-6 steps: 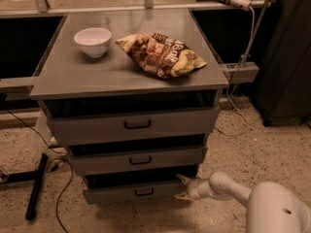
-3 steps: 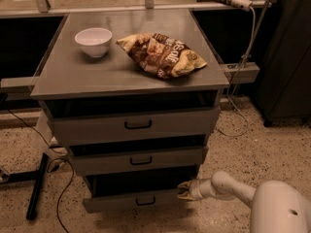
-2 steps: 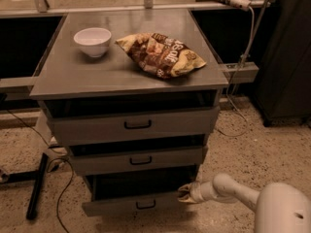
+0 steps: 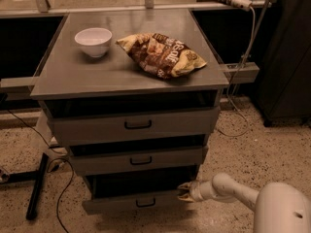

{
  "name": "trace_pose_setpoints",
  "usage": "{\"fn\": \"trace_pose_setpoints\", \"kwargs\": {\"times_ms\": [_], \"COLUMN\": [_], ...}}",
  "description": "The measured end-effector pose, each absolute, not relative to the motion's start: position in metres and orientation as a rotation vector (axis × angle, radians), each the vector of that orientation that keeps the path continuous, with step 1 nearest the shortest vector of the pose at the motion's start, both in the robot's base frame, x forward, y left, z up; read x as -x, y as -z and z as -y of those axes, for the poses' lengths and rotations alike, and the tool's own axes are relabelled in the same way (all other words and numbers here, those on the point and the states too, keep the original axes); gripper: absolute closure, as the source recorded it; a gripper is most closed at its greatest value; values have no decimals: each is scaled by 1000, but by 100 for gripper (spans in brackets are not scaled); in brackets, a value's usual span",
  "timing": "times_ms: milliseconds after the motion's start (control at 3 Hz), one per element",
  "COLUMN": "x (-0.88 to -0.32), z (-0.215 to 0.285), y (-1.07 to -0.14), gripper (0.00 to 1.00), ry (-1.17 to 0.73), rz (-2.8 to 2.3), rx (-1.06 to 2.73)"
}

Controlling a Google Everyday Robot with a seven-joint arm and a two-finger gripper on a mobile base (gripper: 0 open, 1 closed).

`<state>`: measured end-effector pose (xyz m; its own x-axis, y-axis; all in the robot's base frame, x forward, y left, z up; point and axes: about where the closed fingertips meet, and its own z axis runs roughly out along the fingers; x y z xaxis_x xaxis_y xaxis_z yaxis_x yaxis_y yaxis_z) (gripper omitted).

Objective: Open bottom drawer

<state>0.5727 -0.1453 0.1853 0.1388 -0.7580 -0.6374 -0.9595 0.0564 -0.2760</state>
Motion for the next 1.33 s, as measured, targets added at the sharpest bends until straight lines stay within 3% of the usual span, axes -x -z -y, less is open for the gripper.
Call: {"fn": "trace_pose_setpoints", "kwargs": {"times_ms": [333,667,1000,1333], "x": [-567,-567,-532,-532], "z": [148,148,161,160], "y": [-177,-177,-154,-163], "gripper": [12,0,19,42], "ry": [-432,-433,-529,-529], "rz": [-1656,-1656,-1665,-1665], "rx": [1734,1734,1710,1710]}}
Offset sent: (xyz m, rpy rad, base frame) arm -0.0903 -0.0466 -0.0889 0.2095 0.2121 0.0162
